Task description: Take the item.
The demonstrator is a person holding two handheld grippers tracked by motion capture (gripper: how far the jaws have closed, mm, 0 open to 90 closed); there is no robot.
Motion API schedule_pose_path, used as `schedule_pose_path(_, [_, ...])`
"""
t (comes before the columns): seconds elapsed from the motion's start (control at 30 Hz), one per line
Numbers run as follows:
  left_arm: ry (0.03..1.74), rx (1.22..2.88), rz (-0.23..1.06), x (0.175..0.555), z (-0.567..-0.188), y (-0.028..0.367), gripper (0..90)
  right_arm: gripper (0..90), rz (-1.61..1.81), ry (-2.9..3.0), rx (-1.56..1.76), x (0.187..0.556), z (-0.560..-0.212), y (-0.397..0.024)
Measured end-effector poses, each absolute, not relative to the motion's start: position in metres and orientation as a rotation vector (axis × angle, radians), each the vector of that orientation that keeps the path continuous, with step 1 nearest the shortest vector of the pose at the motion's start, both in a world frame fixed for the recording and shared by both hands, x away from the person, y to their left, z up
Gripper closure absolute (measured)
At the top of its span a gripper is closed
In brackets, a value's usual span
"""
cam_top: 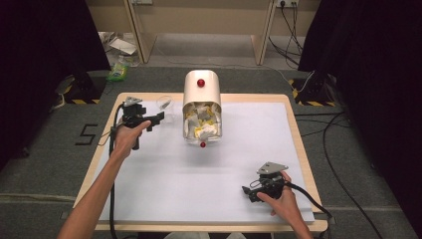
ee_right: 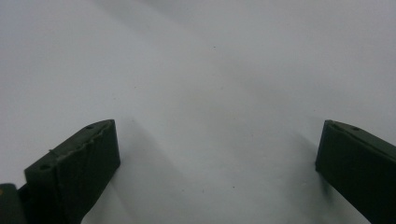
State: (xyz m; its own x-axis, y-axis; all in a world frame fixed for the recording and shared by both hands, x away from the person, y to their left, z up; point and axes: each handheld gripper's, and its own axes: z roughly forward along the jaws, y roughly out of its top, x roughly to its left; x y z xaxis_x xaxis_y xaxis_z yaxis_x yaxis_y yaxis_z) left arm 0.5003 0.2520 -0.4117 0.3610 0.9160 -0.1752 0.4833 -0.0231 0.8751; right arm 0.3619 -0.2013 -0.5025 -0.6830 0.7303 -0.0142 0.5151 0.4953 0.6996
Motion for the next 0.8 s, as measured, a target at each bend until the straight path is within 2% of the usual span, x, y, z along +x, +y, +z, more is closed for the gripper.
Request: schedule_pose_path(0.8, [1.202, 1.686, 0.535, 0.446, -0.427, 0.250, 16.7, 0.4, 0.986, 2.434, 1.048, 0.362, -0.503, -0.201])
